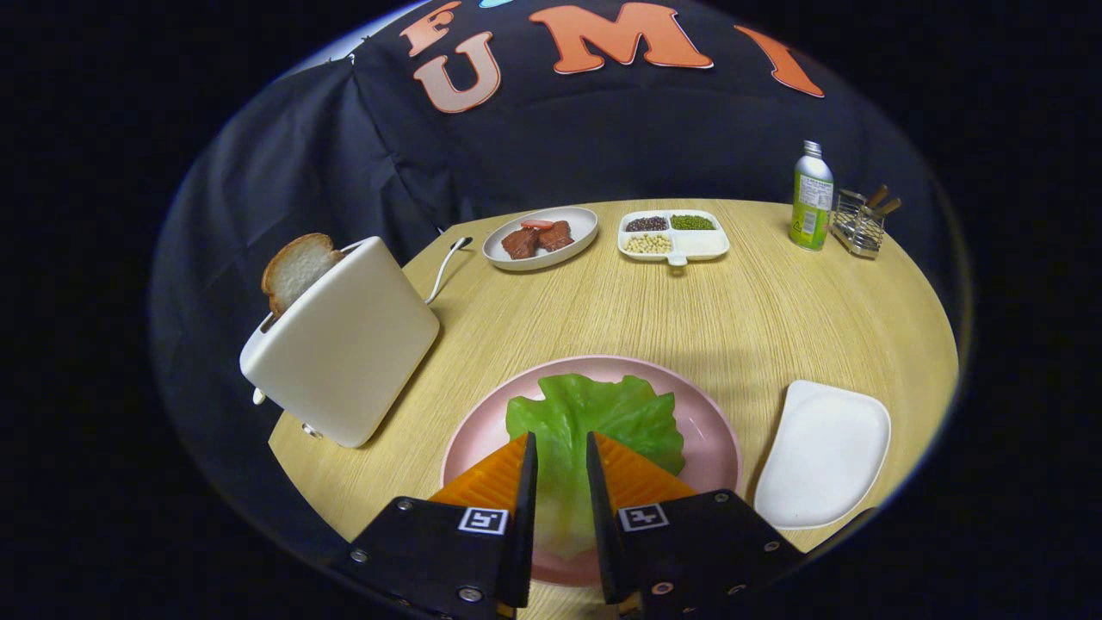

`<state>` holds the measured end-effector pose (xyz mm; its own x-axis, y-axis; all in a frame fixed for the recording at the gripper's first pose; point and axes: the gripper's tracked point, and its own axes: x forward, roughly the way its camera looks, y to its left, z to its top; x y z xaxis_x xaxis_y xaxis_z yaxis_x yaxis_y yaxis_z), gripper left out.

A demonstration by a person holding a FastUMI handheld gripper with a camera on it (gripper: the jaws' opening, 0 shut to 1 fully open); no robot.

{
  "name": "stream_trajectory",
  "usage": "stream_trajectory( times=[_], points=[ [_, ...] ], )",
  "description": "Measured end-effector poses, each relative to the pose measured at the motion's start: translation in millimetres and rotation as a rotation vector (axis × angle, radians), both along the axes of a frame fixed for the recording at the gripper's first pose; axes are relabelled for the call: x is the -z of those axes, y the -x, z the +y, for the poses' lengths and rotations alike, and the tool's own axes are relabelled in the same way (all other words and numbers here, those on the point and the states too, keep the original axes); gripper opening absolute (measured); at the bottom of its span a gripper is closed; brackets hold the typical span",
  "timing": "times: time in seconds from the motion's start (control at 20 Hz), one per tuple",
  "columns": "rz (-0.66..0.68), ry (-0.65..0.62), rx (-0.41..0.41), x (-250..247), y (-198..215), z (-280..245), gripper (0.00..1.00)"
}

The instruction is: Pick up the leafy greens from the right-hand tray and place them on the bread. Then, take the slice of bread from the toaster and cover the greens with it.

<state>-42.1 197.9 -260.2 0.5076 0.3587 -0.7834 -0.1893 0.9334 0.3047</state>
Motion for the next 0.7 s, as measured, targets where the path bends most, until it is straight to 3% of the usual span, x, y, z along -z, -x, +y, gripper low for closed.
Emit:
stream_trajectory(
  times=[0.25, 0.5, 0.7],
  points=[
    [-0.063, 0.003, -0.03, -30, -18, 12, 0.49],
    [-0.123, 0.0, -0.082, -69, -38, 38, 0.78],
    [-0.161, -0.034, -0.112, -104, -56, 67, 0.84]
  ],
)
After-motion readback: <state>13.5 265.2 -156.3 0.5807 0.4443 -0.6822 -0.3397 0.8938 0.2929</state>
